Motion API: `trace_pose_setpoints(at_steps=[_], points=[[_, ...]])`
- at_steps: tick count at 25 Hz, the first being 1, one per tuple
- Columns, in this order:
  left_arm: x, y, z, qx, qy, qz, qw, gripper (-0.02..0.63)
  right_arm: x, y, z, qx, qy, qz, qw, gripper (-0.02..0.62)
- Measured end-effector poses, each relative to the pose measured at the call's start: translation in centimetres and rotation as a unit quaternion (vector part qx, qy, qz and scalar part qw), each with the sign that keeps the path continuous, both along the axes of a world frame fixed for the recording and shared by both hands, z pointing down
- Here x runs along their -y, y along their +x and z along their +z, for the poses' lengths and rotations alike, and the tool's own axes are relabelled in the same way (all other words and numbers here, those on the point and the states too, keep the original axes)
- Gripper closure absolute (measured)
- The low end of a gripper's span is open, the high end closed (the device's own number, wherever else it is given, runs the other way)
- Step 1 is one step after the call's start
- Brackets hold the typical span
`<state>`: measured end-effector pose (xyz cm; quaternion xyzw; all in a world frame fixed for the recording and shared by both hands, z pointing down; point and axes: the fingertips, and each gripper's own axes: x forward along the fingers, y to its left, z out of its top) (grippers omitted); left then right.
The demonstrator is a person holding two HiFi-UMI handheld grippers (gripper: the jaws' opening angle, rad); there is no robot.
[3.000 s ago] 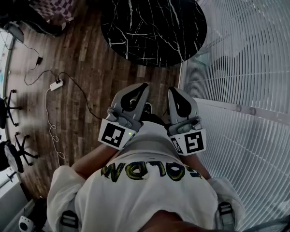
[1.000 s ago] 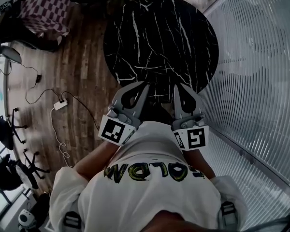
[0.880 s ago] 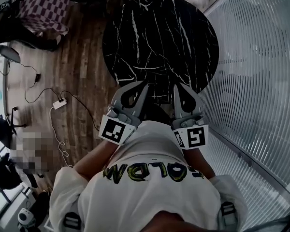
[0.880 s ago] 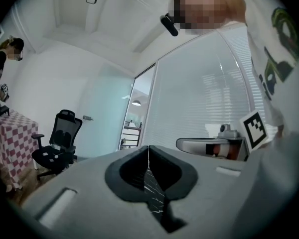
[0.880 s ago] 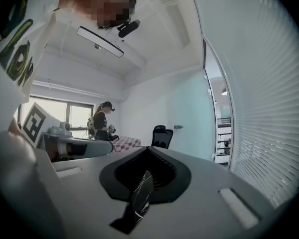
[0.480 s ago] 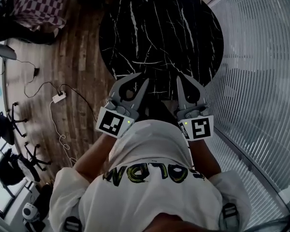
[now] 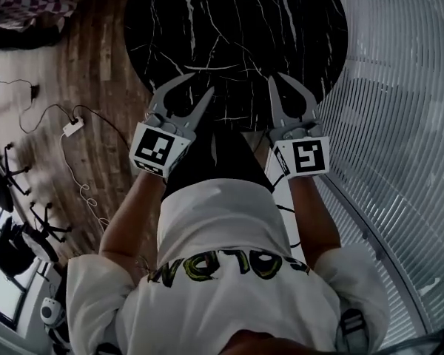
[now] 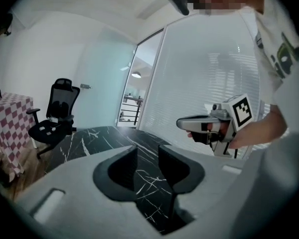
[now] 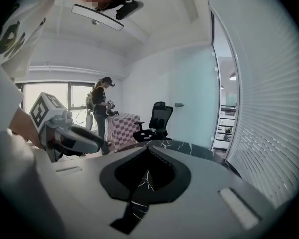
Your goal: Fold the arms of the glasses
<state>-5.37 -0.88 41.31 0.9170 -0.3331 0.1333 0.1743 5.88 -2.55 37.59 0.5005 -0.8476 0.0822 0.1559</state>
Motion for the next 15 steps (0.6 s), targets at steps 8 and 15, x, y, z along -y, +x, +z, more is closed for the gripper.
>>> trace_pose_setpoints(at_steps=[8, 15], points=[[1.4, 1.1, 9.6, 0.028, -0.076, 0.027, 0.9964, 0.435, 3.5, 2.0, 8.1, -0.032, -0.058, -0.005, 0.998, 0.594], [1.5, 1.9, 16.3, 0.04, -0.136, 0.029, 0.9894, 0.395, 5.6, 3.4, 15.5, -0.073, -0.101, -0.012, 0.992, 0.594]])
